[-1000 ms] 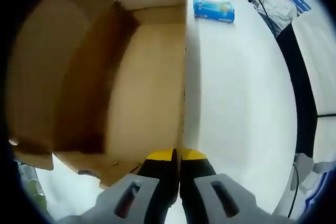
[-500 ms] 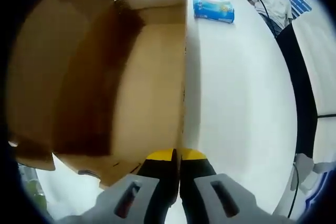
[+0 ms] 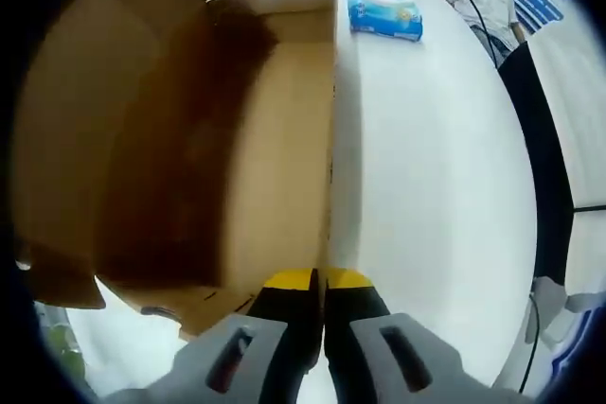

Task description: Operate the shoe box by opening the lid, removing the specified soft item, and placing it in the target area until the item is outside and the box remains undamaged.

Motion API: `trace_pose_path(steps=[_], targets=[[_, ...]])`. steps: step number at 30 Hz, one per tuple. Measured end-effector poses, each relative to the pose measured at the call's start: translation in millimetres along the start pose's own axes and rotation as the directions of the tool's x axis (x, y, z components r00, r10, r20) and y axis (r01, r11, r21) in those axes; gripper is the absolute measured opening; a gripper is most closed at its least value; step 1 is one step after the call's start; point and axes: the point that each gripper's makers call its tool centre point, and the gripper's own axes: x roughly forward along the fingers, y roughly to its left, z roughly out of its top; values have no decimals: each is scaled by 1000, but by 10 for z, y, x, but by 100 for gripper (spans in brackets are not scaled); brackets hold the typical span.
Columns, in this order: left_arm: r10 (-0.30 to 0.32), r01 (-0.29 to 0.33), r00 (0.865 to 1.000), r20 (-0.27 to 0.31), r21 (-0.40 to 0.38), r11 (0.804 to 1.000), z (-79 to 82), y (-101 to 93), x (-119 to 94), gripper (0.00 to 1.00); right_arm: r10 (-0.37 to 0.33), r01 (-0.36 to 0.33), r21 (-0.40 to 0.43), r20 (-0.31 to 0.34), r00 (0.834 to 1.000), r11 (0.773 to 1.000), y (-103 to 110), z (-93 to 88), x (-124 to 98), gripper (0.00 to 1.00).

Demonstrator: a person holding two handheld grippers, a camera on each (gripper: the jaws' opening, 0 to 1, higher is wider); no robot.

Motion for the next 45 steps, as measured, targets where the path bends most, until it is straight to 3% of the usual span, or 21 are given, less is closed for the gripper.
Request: trace_pose_path(steps=[45], targets=[[6, -6, 1000, -9, 4, 1000, 0, 1, 0, 1, -13, 13, 4, -8, 1000, 1000, 37, -243, -191, 0]])
